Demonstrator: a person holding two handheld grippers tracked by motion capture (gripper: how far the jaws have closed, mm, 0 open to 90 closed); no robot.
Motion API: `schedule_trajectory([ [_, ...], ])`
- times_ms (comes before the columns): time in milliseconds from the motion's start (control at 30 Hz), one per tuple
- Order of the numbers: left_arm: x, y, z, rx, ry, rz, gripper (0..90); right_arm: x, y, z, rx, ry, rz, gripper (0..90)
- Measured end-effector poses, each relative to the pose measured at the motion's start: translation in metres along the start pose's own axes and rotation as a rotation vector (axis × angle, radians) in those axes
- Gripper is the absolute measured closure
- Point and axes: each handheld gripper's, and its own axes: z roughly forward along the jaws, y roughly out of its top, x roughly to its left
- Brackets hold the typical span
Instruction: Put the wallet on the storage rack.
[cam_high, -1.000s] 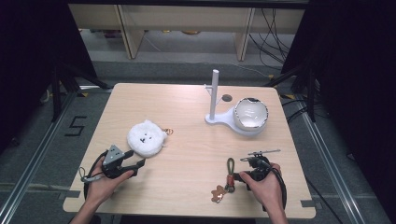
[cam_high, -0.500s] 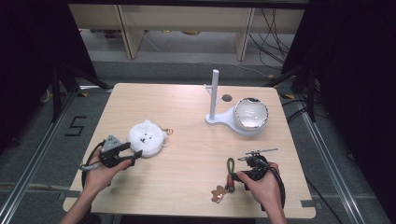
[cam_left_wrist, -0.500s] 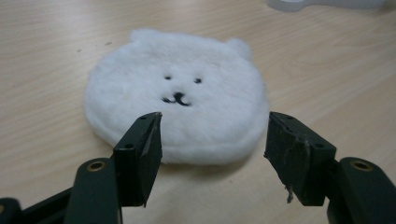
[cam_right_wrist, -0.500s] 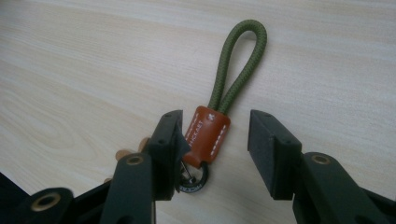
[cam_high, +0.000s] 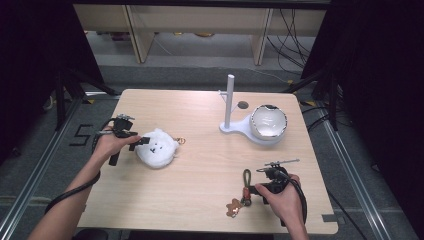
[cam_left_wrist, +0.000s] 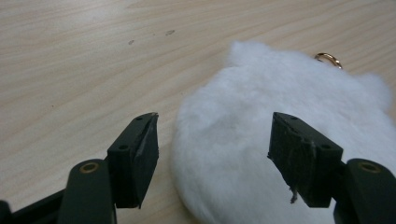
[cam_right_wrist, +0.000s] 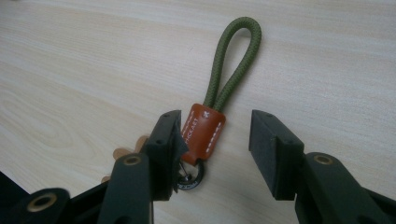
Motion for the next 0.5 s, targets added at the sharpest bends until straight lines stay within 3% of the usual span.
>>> schedule_trajectory([
  [100, -0.001, 0.005, 0.008, 0.031, 0.003, 0.012, 32.1, 0.000, 0.000, 0.000, 0.002, -0.008, 0.001, 54.4],
  [133, -0.001, 0.007, 0.009, 0.070, -0.002, 0.016, 32.1, 0.001, 0.000, 0.001, 0.000, -0.008, 0.003, 54.2],
  [267, -0.003, 0.010, 0.019, 0.129, -0.006, 0.040, 32.2, 0.003, 0.000, 0.000, -0.006, 0.008, 0.016, 54.1],
  [333, -0.004, 0.010, 0.022, 0.127, -0.005, 0.027, 32.4, 0.002, -0.001, 0.001, -0.014, 0.015, -0.001, 54.0],
  [367, -0.003, 0.011, 0.023, 0.132, -0.004, 0.038, 32.8, 0.003, -0.001, 0.000, -0.007, 0.020, 0.021, 54.0],
  [467, -0.003, 0.013, 0.023, 0.144, -0.013, 0.013, 36.0, 0.001, -0.001, 0.000, -0.017, 0.002, 0.001, 54.0],
  [500, -0.003, 0.012, 0.024, 0.151, -0.020, 0.008, 38.0, 0.003, -0.001, 0.000, -0.021, 0.005, 0.017, 54.0],
])
